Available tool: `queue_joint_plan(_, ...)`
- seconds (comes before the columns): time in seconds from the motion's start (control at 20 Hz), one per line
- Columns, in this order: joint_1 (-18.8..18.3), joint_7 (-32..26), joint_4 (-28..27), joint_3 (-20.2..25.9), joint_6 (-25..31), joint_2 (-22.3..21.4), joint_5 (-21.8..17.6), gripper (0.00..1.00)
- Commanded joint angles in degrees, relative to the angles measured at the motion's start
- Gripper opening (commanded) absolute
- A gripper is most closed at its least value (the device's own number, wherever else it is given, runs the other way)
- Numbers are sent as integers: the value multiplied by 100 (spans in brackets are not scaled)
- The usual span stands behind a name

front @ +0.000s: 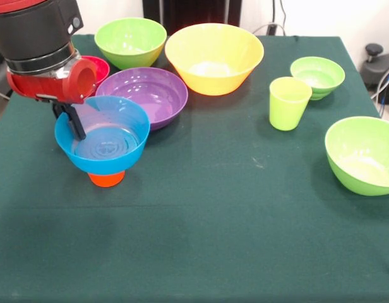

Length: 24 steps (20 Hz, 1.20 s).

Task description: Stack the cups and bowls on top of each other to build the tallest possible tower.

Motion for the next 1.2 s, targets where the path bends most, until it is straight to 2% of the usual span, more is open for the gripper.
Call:
queue_joint_plan(0.05,-38,-2044,243,193,532,-259,-283,0)
queue_joint_plan(0.25,-95,-2106,279,197,646,-341,-259,0)
queue_joint_plan(1.2,-279,-1686,1225,135,-86,-516,-426,0)
